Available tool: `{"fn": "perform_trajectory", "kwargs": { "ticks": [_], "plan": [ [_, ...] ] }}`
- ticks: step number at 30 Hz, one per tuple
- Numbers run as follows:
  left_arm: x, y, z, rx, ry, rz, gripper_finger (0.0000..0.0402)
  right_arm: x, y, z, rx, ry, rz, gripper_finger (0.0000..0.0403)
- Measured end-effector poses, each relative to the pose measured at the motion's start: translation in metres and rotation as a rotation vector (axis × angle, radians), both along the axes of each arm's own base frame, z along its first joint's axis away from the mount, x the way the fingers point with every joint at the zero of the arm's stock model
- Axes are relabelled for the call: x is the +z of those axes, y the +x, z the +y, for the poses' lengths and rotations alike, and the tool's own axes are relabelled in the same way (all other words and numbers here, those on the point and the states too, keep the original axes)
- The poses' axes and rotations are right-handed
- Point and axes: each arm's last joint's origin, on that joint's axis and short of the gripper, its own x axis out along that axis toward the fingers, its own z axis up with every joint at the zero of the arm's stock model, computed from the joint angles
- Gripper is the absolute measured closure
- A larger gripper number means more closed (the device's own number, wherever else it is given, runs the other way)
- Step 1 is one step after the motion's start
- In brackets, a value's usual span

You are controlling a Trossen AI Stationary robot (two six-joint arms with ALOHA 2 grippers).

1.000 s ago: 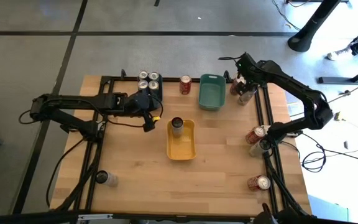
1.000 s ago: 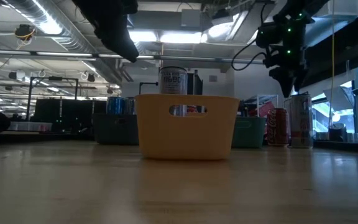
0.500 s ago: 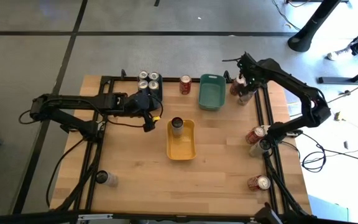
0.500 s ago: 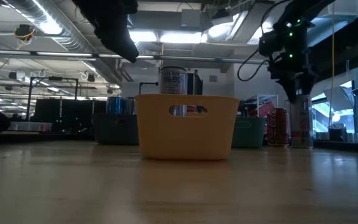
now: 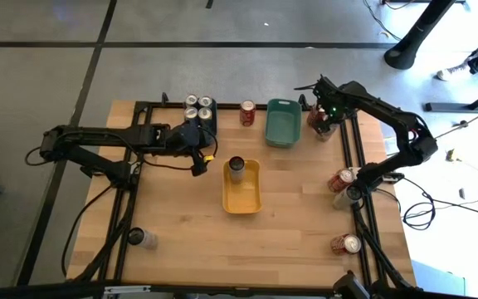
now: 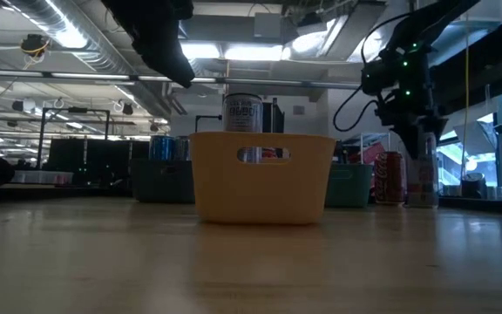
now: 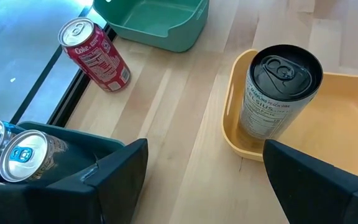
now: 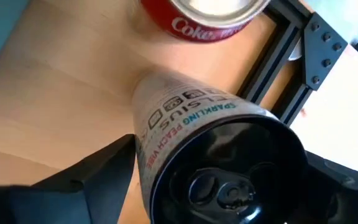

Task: Sort soda cans
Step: Put the top white pink soda can into the yellow bin

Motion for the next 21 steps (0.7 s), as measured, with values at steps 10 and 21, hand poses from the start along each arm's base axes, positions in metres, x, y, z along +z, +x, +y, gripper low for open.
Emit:
{"fn": "perform_trajectory", "kwargs": {
  "ticks": [10, 21],
  "plan": [
    [0.0, 0.0, 0.0, 0.001, -0.001, -0.001, 0.0096, 0.001, 0.003, -0.002, 0.042, -0.018, -0.041, 0.0138],
    [0.0, 0.0, 0.0, 0.0, 0.0, -0.001, 0.0096, 0.025, -0.002, 0.009, 0.047, -0.008, -0.133, 0.0148]
  ]
}}
